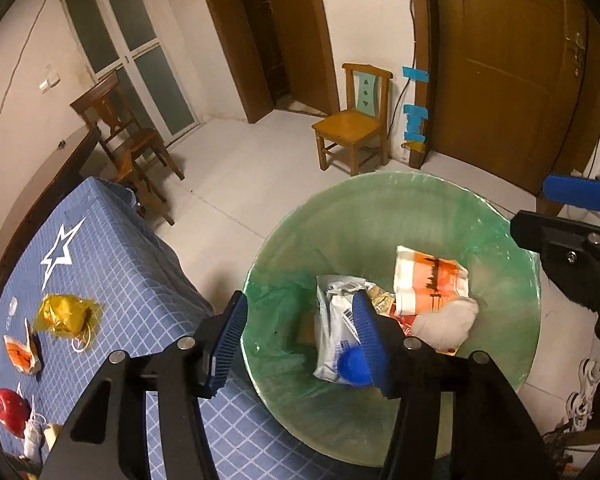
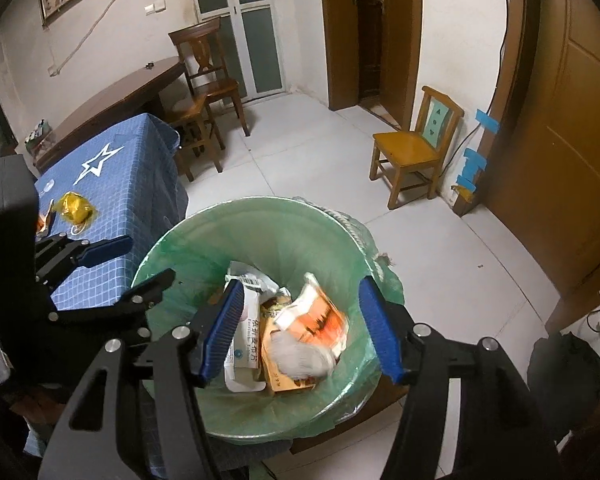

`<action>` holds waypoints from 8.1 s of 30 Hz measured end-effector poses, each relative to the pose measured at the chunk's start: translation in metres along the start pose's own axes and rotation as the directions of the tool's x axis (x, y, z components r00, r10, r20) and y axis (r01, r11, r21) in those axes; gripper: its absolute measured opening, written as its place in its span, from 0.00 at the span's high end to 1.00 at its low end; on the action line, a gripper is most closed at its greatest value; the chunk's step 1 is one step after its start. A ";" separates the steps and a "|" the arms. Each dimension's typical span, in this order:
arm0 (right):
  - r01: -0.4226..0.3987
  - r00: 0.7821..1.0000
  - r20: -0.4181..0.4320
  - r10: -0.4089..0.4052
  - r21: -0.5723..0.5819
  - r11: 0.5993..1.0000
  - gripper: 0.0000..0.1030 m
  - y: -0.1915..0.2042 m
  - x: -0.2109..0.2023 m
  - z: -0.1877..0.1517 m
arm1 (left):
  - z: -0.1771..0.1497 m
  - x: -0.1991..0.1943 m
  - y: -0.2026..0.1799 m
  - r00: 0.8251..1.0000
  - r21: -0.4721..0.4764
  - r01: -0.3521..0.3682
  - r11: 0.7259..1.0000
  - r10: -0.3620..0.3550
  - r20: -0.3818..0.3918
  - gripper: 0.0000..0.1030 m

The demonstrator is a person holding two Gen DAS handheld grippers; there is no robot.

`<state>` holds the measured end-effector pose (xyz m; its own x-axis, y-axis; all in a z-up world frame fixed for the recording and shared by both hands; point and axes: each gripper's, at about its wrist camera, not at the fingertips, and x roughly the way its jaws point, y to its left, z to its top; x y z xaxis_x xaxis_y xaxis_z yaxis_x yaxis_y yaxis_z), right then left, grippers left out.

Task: Collect trash
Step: 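Carry both items over the green bin and open both tools to drop them, then move both tools back over the table toward the gold cigarette box, then grasp the gold cigarette box with the left tool while the right tool grasps an orange-white paper sheet, then carry the gold box and orange-white paper over the green bin with both tools, then open both tools to drop the gold box and orange-white paper into the bin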

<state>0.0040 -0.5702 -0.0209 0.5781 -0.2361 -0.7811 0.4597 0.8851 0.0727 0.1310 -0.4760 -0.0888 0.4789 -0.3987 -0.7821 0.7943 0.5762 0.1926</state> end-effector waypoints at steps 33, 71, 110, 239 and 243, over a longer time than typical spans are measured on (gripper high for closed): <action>-0.047 0.979 0.200 0.045 0.003 0.999 0.44 0.049 -0.017 -0.015 | -0.040 -0.051 0.073 0.992 -0.202 -0.112 0.973 0.120 0.030 0.39; -0.324 0.909 -0.050 0.413 -0.708 0.628 0.35 0.428 0.046 0.015 | -0.339 -0.209 0.363 0.976 -0.689 -0.209 0.694 0.193 -0.103 0.32; -0.426 0.827 0.066 0.558 -0.575 0.699 0.91 0.363 -0.040 0.009 | -0.321 -0.261 0.330 0.948 -0.692 -0.239 0.681 0.317 -0.016 0.50; -0.102 0.993 0.071 0.099 0.049 0.994 0.63 0.007 -0.011 -0.013 | -0.018 -0.028 0.024 0.999 -0.088 0.035 0.996 -0.032 0.035 0.31; -0.102 0.990 0.100 0.098 0.040 0.994 0.63 0.014 -0.016 -0.014 | -0.026 -0.037 0.032 0.999 -0.114 0.014 0.993 -0.009 0.040 0.30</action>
<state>-0.0084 -0.5481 -0.0165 0.6851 -0.1874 -0.7039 0.4249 0.8877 0.1771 0.1287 -0.4242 -0.0694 0.4861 -0.4321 -0.7596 0.7531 0.6481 0.1133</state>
